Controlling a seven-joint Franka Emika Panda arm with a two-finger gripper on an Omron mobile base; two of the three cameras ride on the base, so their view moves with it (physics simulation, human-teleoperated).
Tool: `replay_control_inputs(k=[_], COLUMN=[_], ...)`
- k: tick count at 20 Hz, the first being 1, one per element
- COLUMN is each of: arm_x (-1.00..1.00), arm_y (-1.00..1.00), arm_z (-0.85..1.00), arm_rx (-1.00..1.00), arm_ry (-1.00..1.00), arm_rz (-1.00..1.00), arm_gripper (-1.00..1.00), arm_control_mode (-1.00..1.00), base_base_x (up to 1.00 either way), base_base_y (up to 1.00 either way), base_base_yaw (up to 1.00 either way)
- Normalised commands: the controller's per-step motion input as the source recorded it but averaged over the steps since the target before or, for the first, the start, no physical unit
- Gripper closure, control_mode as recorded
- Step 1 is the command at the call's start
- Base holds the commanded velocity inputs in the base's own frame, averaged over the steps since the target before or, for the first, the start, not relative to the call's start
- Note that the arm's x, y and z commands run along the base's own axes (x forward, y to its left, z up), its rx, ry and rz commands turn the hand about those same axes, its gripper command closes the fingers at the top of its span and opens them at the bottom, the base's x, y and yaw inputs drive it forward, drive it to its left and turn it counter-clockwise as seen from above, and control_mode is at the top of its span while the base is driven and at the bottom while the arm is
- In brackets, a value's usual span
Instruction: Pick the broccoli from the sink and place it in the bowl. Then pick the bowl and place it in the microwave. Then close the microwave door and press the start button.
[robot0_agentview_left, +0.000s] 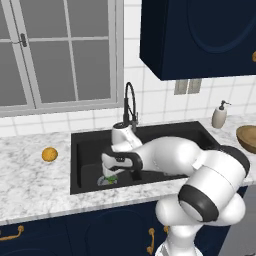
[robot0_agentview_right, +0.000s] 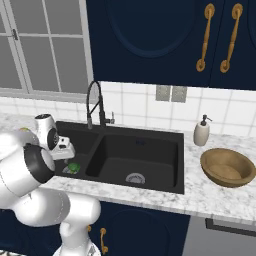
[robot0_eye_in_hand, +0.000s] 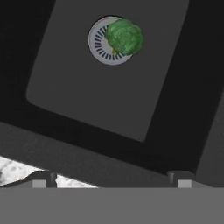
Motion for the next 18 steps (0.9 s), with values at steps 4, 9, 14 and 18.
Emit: replay_control_inputs(k=[4, 9, 14, 18], arm_x=[0.11, 0.12, 0.24, 0.31], arm_y=[0.04, 0.02, 0.0, 0.03], arm_z=[-0.29, -0.25, -0.19, -0.11], arm_rx=[-0.01, 0.0, 0.0, 0.0], arm_ry=[0.0, 0.0, 0.0, 0.0], arm_rz=[0.01, 0.0, 0.0, 0.0], arm_gripper=[-1.0, -1.0, -1.0, -1.0], arm_control_mode=[-1.0, -1.0, -1.0, -1.0], base_base_x=[0.0, 0.0, 0.0, 0.0], base_base_y=[0.0, 0.0, 0.0, 0.0], base_base_yaw=[0.0, 0.0, 0.0, 0.0])
